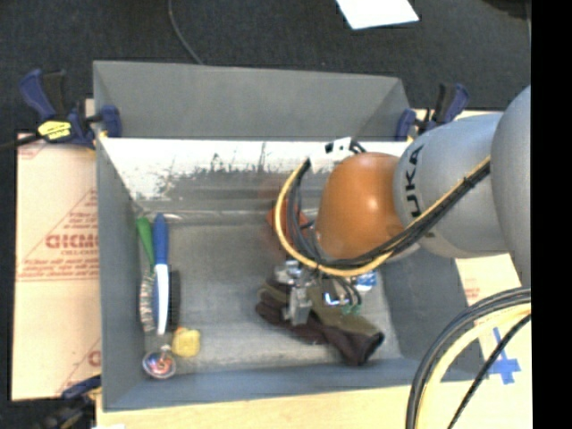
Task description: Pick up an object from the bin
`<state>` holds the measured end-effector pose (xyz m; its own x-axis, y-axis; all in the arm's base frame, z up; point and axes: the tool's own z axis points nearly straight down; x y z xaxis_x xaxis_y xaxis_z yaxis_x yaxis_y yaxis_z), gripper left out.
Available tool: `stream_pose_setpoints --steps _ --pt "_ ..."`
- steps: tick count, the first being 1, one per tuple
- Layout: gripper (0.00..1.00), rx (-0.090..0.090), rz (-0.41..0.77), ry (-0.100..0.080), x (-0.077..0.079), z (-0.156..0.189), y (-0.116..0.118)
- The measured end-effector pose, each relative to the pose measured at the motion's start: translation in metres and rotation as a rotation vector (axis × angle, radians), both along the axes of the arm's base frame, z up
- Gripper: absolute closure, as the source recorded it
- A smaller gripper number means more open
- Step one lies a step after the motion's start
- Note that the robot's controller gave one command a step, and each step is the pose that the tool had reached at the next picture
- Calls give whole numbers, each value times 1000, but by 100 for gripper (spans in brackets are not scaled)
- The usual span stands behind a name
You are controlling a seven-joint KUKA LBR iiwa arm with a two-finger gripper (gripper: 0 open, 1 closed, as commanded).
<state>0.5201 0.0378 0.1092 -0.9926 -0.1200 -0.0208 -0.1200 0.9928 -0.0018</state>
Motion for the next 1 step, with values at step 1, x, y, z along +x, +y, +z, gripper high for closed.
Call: stream_pose_setpoints --steps 1 --pt "100 -5 198 -1 -13 -12 -69"
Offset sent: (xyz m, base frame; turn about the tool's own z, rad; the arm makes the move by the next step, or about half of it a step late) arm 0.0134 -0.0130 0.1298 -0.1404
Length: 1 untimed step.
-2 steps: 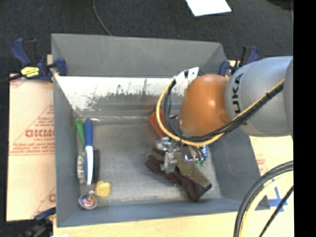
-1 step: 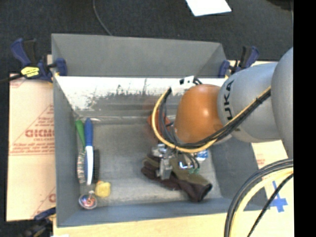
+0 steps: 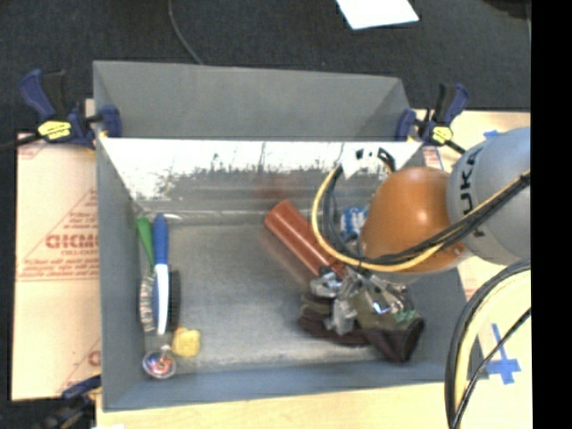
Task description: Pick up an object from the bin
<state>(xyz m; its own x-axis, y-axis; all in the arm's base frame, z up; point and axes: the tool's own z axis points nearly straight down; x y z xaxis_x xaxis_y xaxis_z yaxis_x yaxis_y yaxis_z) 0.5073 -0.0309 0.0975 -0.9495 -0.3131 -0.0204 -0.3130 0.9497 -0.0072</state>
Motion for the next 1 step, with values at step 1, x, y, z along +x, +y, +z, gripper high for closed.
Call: stream_pose_setpoints --steps 1 --pt "100 3 -30 0 13 71 19"
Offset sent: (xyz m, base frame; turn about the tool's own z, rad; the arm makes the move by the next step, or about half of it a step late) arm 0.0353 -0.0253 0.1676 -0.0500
